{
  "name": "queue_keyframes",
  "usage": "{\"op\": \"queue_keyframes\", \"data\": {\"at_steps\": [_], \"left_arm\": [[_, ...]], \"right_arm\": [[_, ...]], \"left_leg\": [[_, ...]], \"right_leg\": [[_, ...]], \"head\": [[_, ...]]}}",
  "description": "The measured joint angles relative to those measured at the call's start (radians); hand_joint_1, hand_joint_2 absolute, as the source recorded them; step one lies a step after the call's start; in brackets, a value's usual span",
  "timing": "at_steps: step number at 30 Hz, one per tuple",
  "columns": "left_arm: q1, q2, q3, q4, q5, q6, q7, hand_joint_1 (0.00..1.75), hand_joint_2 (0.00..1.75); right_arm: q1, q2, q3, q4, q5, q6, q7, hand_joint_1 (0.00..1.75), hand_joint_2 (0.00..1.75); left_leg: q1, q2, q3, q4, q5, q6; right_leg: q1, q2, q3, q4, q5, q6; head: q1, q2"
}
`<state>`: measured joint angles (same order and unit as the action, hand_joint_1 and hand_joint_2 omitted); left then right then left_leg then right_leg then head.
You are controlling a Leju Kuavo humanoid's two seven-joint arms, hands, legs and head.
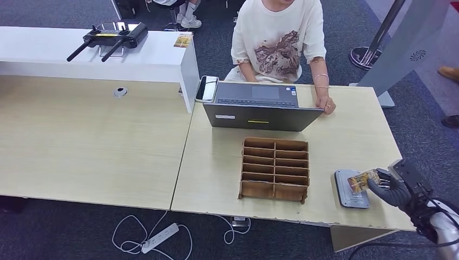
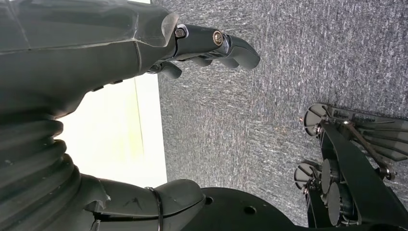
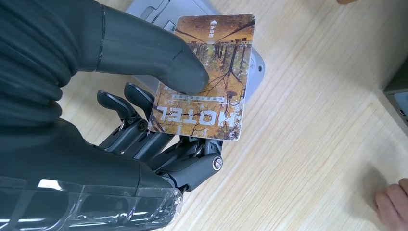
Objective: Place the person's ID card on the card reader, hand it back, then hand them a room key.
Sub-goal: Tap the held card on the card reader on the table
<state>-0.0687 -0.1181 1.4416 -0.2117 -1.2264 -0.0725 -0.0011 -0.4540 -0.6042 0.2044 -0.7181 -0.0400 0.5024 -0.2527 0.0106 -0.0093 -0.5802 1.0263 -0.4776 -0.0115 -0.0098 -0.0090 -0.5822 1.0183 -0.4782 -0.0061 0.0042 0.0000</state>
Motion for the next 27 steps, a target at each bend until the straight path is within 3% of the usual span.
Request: {"op": "queue_keyframes", "data": {"at_steps": [27], "left_arm": [[0.000,0.004,0.004,0.000,0.006,0.000,0.000,0.00,1.75]], "right_arm": [[0.003,0.014,0.012,0.006,0.021,-0.002,0.002,1.75,1.75]], "left_leg": [[0.000,0.000,0.000,0.000,0.000,0.000]], "right_leg": [[0.000,0.000,0.000,0.000,0.000,0.000]], "head": [[0.000,0.000]]}}
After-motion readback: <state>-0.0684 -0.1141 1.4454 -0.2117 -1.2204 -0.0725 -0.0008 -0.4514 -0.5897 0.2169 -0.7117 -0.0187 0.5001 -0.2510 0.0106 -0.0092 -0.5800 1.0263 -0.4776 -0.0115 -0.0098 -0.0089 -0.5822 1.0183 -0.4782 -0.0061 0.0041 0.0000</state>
